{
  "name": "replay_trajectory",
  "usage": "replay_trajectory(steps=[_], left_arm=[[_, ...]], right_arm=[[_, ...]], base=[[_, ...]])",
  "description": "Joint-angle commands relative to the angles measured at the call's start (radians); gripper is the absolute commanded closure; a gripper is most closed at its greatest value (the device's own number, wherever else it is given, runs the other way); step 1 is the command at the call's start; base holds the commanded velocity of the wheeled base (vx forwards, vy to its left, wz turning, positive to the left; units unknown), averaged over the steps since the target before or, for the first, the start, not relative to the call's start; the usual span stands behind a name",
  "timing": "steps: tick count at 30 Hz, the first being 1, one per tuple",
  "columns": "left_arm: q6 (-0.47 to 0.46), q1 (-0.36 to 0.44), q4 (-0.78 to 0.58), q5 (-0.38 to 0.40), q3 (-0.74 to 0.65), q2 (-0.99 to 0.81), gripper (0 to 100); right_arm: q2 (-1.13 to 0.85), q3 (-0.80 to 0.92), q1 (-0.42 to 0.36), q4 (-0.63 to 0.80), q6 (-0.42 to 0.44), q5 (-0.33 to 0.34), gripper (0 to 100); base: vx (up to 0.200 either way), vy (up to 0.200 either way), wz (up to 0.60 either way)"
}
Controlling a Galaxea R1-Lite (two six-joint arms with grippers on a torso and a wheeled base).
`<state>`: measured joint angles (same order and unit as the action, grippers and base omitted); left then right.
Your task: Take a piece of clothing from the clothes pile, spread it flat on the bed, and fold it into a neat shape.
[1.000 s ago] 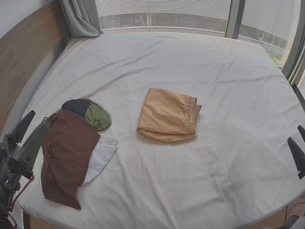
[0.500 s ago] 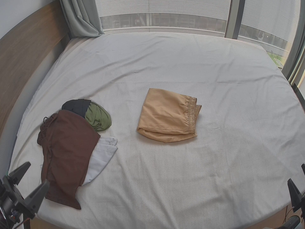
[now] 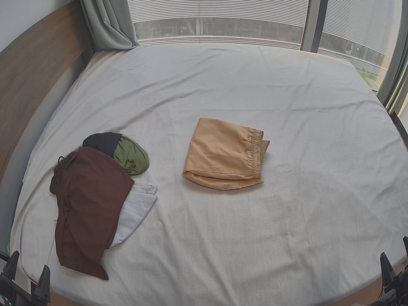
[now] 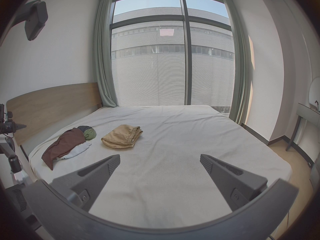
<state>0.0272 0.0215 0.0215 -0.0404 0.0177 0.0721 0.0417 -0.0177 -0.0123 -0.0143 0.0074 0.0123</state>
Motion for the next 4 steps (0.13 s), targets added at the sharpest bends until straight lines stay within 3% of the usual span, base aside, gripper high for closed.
replay_trajectory(steps=[1, 4], left_arm=[[-0.029, -0.021, -0.021, 0.025, -0.016, -0.072, 0], [-0.021, -0.021, -0.023, 0.028, -0.016, -0.072, 0]], right_arm=[[-0.039, 0.016, 0.009, 0.017, -0.009, -0.008, 0], [-0.037, 0.016, 0.009, 0.016, -0.011, -0.006, 0]], base=[[0.0, 0.0, 0.0], [0.0, 0.0, 0.0]])
